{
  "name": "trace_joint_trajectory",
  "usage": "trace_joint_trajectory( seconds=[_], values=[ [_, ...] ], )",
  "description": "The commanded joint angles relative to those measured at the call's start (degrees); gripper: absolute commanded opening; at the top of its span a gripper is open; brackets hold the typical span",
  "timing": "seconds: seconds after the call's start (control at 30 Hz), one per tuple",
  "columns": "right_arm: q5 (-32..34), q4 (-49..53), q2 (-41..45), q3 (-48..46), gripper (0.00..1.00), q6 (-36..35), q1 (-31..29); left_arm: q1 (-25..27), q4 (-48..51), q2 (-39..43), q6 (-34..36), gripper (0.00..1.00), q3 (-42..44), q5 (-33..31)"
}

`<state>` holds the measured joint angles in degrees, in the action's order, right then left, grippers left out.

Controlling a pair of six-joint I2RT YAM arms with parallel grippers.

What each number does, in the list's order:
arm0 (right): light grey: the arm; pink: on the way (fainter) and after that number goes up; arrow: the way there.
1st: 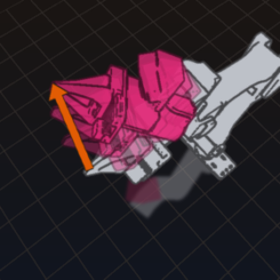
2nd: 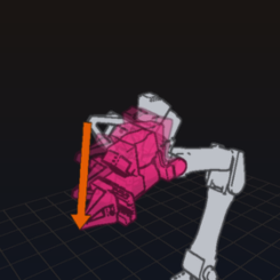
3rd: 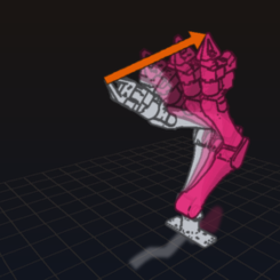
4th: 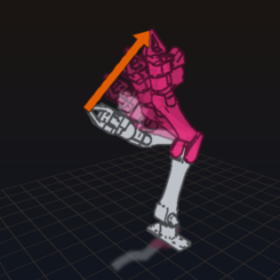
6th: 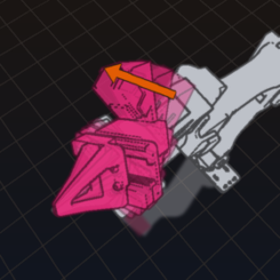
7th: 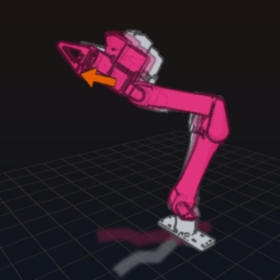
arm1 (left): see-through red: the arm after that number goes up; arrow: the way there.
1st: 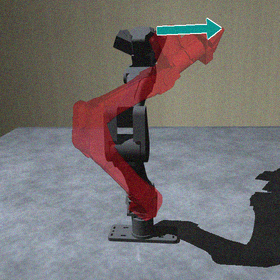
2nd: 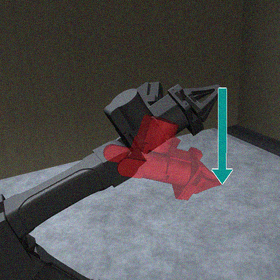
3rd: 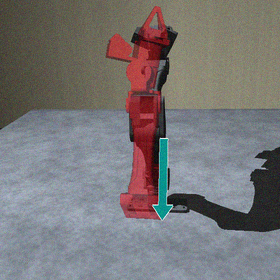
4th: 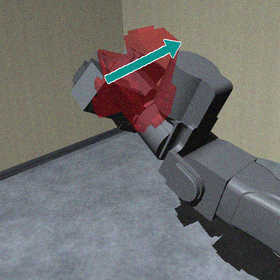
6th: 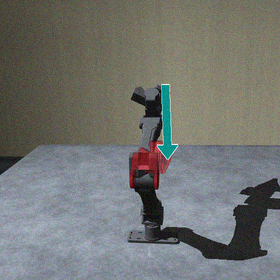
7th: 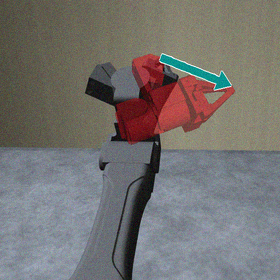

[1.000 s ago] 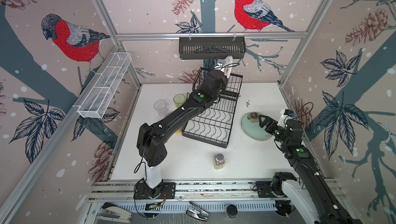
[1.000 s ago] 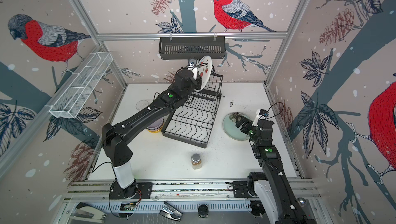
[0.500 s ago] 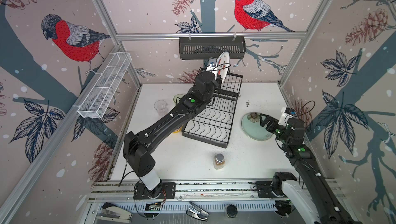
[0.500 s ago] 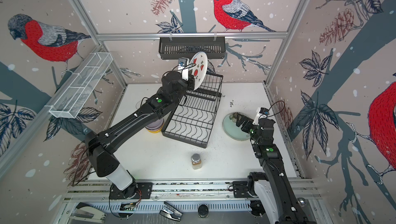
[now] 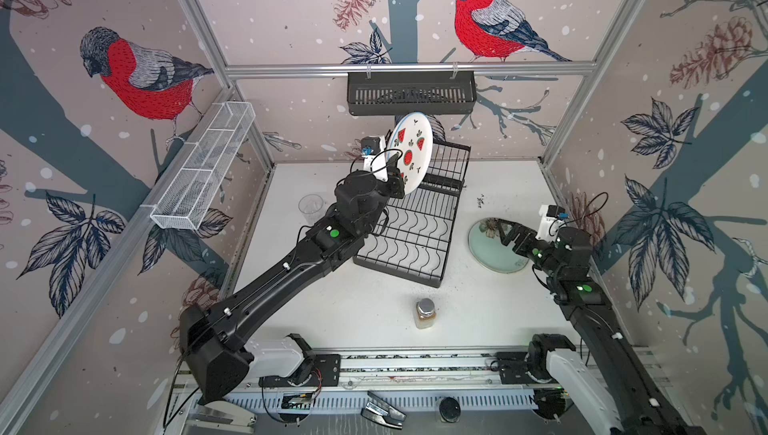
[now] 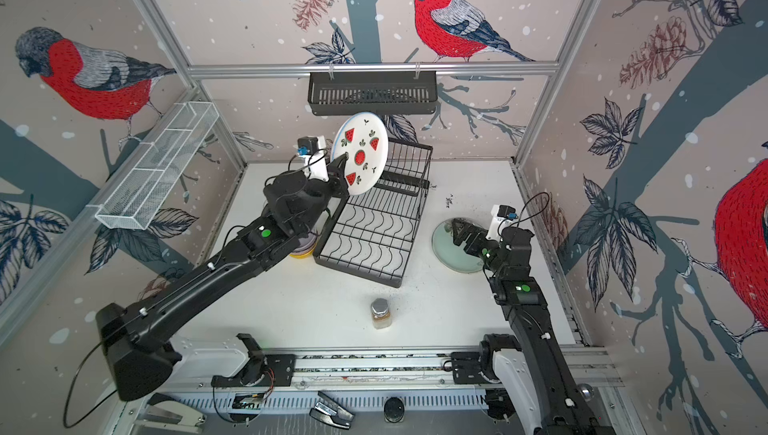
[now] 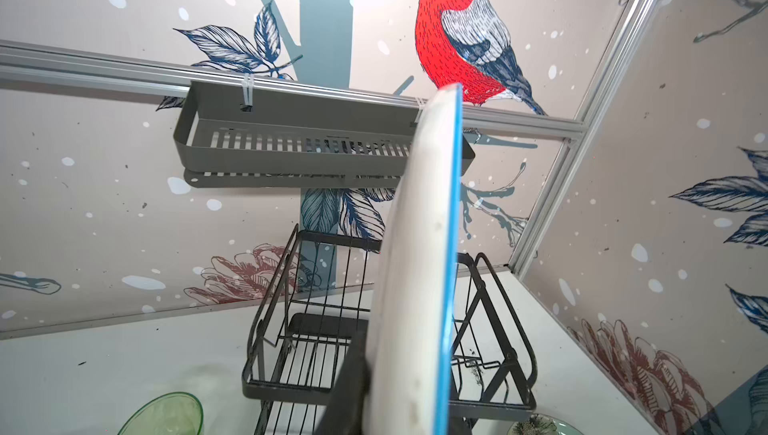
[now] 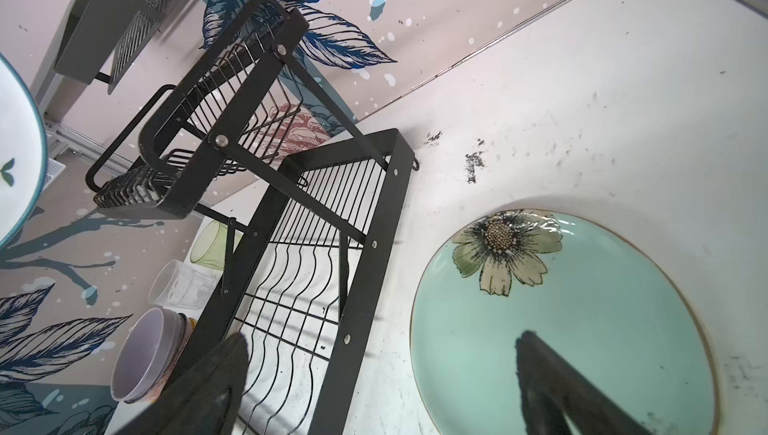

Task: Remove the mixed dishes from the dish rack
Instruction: 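Lift the watermelon plate out of the rack while the right gripper reaches toward it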

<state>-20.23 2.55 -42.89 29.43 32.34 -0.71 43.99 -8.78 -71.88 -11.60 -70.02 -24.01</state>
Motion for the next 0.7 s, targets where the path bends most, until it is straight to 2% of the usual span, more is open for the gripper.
trace_joint_trajectory(
  seconds=[0.0,0.13,0.3,0.67],
  values=[
    [-3.2,-3.5,-0.3,0.8,1.00,2.0,-0.6,-0.6,-10.4,3.7,-5.4,0.00,3.0,0.6],
    [-4.7,-5.1,-0.7,1.4,1.00,3.8,-2.5,-2.5,-12.7,8.5,-12.0,0.00,9.4,6.1],
    [-4.7,-6.2,-1.6,2.6,1.00,5.6,-6.3,-8.1,-14.7,12.6,-22.5,0.00,16.3,16.1],
    [-0.6,-12.3,-1.9,1.7,1.00,10.5,-17.8,-9.9,-20.9,13.3,-31.8,0.00,23.2,28.5]
  ],
)
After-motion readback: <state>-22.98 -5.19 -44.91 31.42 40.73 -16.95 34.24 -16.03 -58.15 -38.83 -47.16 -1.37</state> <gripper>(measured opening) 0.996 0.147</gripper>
